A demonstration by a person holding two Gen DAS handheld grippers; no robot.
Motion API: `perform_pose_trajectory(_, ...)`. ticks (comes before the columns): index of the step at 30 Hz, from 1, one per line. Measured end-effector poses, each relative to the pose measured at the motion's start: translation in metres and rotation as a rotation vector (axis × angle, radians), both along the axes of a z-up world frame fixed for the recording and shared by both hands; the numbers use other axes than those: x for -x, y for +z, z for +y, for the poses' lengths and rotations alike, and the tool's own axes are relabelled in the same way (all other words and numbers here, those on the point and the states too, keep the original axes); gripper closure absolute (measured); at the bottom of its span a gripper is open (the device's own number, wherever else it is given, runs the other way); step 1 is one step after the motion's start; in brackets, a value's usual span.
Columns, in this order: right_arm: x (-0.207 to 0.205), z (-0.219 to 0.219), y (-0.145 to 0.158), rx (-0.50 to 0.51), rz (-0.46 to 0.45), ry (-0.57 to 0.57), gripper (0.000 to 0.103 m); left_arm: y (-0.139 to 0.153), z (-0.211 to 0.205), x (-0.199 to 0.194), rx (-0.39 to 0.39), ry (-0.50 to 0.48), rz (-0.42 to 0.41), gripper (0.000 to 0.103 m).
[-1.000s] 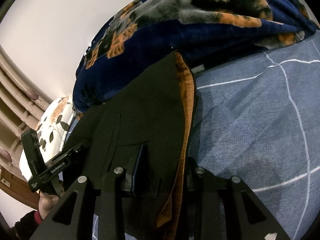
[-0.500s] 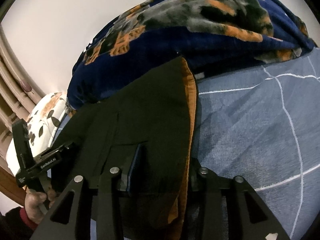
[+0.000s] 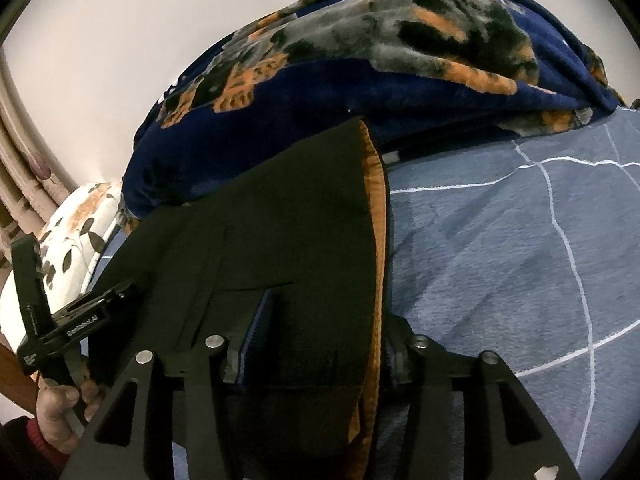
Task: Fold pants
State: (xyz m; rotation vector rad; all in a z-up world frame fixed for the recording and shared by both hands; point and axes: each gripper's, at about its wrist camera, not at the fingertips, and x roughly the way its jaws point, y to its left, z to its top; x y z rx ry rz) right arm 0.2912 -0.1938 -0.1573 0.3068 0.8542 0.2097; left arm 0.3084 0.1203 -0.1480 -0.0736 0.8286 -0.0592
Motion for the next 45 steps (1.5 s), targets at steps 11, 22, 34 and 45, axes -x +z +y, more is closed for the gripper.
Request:
perform_pose_trajectory(11, -0.002, 0.011, 0.001, 0.100, 0.008, -0.010, 0.035, 0.001, 0.000, 0.001, -0.030, 0.026, -0.005, 0.034)
perform_pose_trajectory(22, 0.005, 0.013, 0.013, 0.150, 0.017, -0.028, 0.023, 0.016, 0.005, 0.016, -0.120, 0.109, -0.063, 0.023)
perform_pose_trajectory(34, 0.124, 0.038, 0.092, 0.134, -0.220, 0.011, 0.018, 0.096, -0.016, 0.107, -0.176, 0.083, -0.228, 0.005)
perform_pose_trajectory(45, 0.180, 0.020, 0.118, 0.099, -0.245, -0.028, 0.017, 0.180, -0.053, 0.198, -0.209, 0.046, -0.457, 0.000)
